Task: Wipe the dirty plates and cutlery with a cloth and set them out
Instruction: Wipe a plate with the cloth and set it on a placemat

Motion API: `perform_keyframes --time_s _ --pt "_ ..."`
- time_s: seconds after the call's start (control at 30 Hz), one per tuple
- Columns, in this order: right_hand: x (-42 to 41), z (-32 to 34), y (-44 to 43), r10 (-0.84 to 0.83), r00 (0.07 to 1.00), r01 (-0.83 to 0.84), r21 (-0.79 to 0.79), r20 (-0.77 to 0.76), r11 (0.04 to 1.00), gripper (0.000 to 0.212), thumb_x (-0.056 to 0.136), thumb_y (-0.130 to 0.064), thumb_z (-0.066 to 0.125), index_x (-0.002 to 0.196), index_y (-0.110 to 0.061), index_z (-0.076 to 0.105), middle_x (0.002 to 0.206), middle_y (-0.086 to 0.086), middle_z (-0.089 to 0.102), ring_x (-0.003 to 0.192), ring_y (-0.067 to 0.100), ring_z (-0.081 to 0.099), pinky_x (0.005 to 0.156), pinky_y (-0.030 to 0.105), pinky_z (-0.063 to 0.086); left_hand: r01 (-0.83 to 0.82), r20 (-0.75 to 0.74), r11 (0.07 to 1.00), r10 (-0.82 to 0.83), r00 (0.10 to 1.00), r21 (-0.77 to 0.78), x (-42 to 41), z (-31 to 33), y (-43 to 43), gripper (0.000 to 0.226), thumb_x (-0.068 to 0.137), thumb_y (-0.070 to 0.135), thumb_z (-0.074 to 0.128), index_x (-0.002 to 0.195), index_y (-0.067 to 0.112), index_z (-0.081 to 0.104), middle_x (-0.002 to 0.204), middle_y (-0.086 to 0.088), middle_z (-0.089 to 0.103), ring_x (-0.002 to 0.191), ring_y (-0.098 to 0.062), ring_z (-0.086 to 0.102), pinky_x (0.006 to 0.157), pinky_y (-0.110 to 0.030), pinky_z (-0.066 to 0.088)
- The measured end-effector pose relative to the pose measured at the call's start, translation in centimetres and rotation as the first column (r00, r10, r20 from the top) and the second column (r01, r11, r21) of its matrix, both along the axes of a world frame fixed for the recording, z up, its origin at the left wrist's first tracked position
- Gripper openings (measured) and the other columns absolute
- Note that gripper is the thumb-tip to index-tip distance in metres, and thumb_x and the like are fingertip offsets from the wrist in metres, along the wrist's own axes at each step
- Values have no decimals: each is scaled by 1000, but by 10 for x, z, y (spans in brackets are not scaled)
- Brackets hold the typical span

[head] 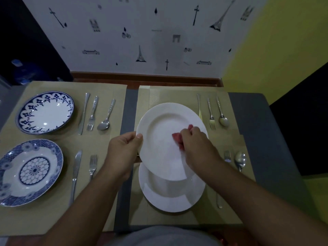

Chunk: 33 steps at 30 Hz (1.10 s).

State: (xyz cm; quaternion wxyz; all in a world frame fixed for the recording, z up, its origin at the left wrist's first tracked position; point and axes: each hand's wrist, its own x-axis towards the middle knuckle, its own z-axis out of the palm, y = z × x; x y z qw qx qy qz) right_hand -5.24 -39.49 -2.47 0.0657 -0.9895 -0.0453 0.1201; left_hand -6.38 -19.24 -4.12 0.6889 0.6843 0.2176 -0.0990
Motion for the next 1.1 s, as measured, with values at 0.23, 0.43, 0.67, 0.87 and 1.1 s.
perform_keyframes --time_s 0.23,0.43,0.67,0.87,1.1 --pt "-49 2 34 58 963 35 335 -262 941 44 88 -16 64 127 -23 45 118 1 49 106 21 55 96 39 48 -32 -47 999 32 998 -1 -2 -8 -5 21 102 18 55 107 13 74 90 -8 77 79 -25 74 63 -40 62" --pt "-44 1 40 98 966 -4 361 -241 932 47 89 -20 65 133 -24 47 129 0 50 115 22 52 106 41 43 -28 -71 999 29 997 22 -5 -9 2 22 102 21 55 101 17 76 86 -5 77 74 -21 73 56 -31 56" --pt "-33 8 30 304 941 -152 615 -151 774 33 97 -10 49 127 -13 62 121 4 62 106 16 59 90 16 45 -48 -112 997 41 993 -63 0 -5 -1 21 101 20 56 98 16 76 87 -8 78 77 -24 73 62 -33 58" --pt "41 -10 5 140 973 -201 376 185 905 31 91 -16 58 119 -29 65 113 -5 64 99 14 57 85 33 52 -66 -103 995 58 993 -78 0 -4 -3 21 102 18 56 98 19 76 90 -7 79 76 -20 73 60 -31 58" --pt "-19 -19 18 144 977 -73 385 -160 920 29 93 -25 61 122 -27 61 114 -5 63 105 14 57 99 34 46 -61 -86 995 54 995 -76 15 -3 -6 21 101 18 56 96 20 76 89 -10 78 75 -23 74 60 -36 62"
